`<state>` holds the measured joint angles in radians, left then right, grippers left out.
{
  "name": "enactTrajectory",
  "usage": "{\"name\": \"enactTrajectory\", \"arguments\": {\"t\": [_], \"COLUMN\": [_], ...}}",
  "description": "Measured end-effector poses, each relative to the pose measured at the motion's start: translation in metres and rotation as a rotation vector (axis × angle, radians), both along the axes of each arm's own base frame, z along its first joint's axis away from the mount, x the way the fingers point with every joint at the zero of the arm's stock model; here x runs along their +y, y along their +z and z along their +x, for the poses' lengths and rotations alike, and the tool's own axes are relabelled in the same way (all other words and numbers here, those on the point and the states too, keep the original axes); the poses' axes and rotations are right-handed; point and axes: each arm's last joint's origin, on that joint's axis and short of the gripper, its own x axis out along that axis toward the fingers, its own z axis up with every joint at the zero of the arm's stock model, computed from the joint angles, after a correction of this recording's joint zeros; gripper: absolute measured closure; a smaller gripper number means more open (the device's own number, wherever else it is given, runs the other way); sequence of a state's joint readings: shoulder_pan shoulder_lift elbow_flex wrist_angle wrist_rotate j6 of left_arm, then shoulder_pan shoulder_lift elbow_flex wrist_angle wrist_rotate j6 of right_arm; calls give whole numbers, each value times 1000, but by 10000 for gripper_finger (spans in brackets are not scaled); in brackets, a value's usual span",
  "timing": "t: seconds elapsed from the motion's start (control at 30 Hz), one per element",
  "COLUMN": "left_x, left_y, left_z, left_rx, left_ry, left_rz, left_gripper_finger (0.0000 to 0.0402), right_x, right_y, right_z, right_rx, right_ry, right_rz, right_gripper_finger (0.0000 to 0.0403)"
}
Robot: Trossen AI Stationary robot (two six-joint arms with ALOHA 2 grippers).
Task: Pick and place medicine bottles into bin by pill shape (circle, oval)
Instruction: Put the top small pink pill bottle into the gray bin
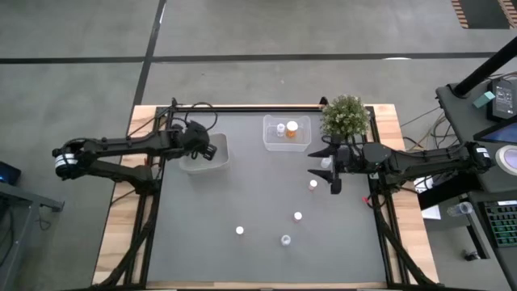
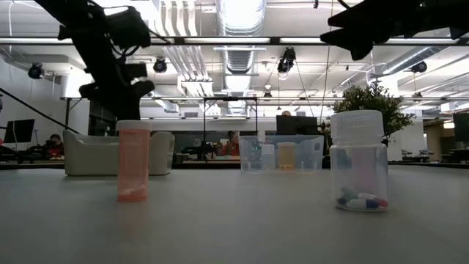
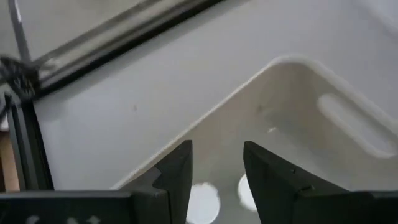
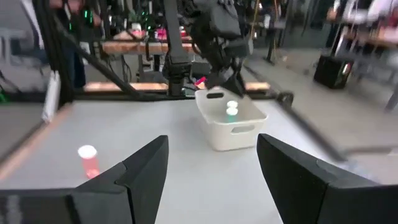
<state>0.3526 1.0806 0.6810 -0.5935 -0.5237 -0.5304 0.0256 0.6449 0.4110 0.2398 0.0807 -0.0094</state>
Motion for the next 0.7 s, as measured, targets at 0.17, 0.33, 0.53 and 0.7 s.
{"name": "enactTrajectory", "arguments": {"t": [0.17, 0.33, 0.53, 0.7], "left_x": [-2, -10, -23, -32], "left_y": [29, 54, 72, 79], "left_z": [-1, -3, -1, 5], "left_rx": [-59, -148, -272, -310], "left_ry": [-80, -171, -299, -387], "left_rz": [60, 148, 261, 327], "left_gripper_finger": [274, 274, 274, 274], "right_x": [1, 5, 11, 13], "right_y": [-3, -4, -5, -9], "right_z": [0, 1, 15, 32], "right_rx": [18, 88, 331, 646], "right_ry": [-22, -41, -125, -297], "right_rz": [287, 506, 641, 703], "right_gripper_finger": [165, 165, 165, 165]}}
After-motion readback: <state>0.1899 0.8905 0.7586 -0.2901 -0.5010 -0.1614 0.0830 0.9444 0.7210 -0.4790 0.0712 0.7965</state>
